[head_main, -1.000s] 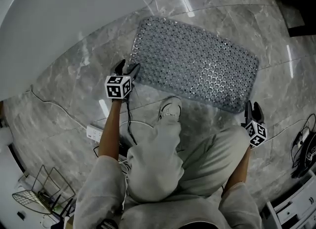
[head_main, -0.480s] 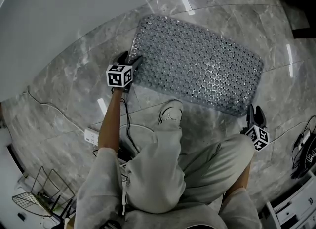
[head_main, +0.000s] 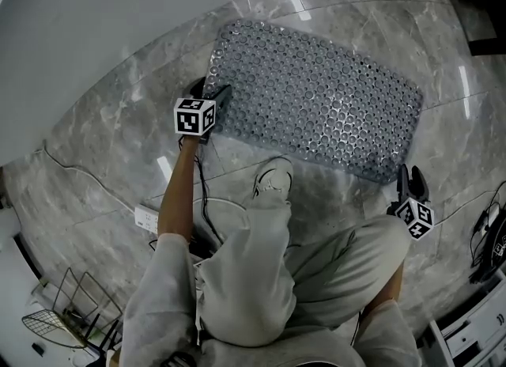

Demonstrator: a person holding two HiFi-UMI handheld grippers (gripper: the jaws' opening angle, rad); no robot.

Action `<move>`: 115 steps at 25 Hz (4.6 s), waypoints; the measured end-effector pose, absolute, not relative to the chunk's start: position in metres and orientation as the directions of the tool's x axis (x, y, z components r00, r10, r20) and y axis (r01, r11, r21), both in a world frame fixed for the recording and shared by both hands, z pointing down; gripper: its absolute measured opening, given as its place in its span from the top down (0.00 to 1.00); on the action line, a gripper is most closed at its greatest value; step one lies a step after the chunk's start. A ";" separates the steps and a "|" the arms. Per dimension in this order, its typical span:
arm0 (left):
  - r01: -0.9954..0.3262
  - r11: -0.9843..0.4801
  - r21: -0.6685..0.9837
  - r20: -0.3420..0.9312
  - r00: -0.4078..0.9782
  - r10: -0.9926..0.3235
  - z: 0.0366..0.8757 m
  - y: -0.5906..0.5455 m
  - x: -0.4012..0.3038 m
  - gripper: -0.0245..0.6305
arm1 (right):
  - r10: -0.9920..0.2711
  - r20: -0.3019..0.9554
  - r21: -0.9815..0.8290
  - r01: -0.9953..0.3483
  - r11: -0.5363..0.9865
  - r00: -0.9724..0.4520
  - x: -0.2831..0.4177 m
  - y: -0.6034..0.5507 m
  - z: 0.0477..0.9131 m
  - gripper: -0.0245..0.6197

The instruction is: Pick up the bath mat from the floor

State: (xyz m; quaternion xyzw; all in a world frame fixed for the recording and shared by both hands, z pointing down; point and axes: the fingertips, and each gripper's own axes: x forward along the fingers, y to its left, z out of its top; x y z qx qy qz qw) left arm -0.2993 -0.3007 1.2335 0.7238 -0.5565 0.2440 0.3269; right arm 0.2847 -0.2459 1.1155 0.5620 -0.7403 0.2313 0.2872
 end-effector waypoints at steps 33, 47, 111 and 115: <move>-0.992 -0.077 0.099 0.702 0.124 -0.702 1.214 -0.302 -0.322 0.92 | -0.696 0.692 -0.105 -0.981 0.165 -0.191 0.306 -0.258 1.174 0.63; -0.989 -0.088 0.115 0.649 0.142 -0.747 1.188 -0.299 -0.311 0.92 | -0.644 0.726 -0.219 -0.969 0.115 -0.241 0.302 -0.277 1.219 0.63; -0.947 -0.139 0.289 0.657 0.302 -0.691 0.845 -0.336 -0.190 0.92 | -0.630 0.703 -0.126 -0.929 0.347 -0.330 0.128 -0.340 0.818 0.92; -0.945 -0.141 0.297 0.628 0.304 -0.716 0.787 -0.341 -0.183 0.92 | -0.660 0.673 -0.126 -0.931 0.343 -0.334 0.129 -0.351 0.762 0.92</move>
